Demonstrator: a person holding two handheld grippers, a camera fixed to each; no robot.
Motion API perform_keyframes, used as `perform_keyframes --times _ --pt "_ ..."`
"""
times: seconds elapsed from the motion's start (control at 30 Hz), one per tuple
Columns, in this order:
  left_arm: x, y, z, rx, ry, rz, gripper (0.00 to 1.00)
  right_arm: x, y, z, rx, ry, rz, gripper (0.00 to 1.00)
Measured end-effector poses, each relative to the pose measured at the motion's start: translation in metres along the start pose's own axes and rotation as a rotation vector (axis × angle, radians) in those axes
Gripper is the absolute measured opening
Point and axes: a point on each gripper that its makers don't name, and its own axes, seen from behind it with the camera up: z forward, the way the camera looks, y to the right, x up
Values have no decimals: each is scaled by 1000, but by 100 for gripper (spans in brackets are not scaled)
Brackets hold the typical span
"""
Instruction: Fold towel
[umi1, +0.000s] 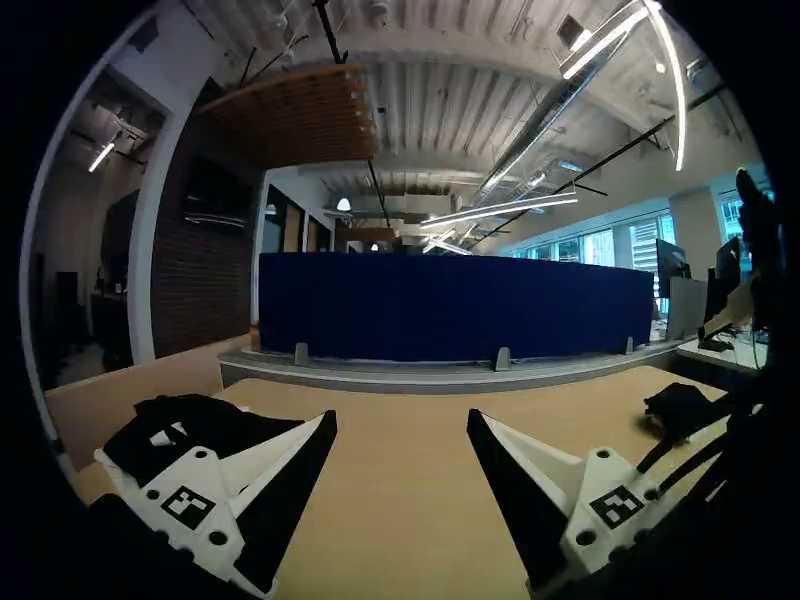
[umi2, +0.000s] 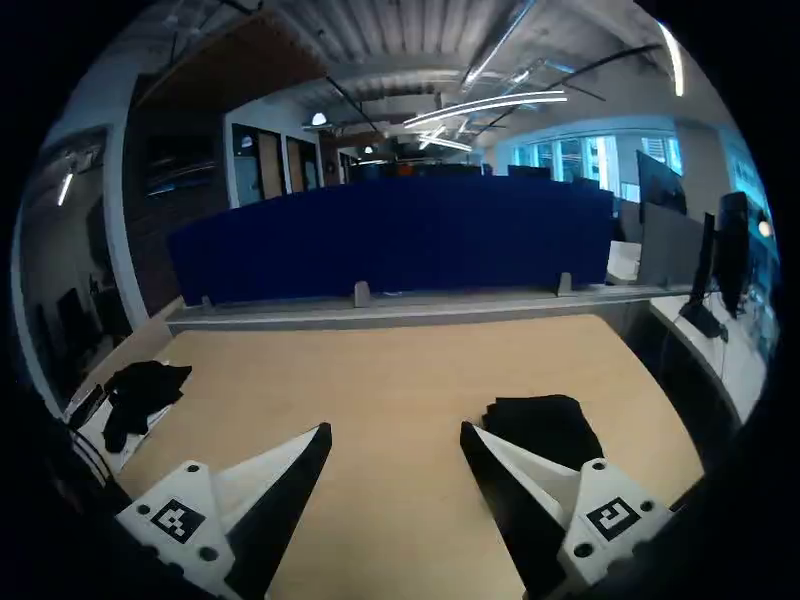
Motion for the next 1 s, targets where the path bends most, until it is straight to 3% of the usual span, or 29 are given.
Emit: perform_keyframes --times 0.27,0.4,0.67,1.0 --pt "-43 -1 3 6 10 9 97 -6 -13 13 16 6 -62 100" --pt "-63 -8 5 16 8 2 97 -13 -16 20 20 5 -77 100" --pt "-71 -15 5 22 25 -1 97 -19 -22 24 30 4 -80 100" --pt "-81 -6 5 17 14 27 97 -8 -20 21 36 29 -79 100"
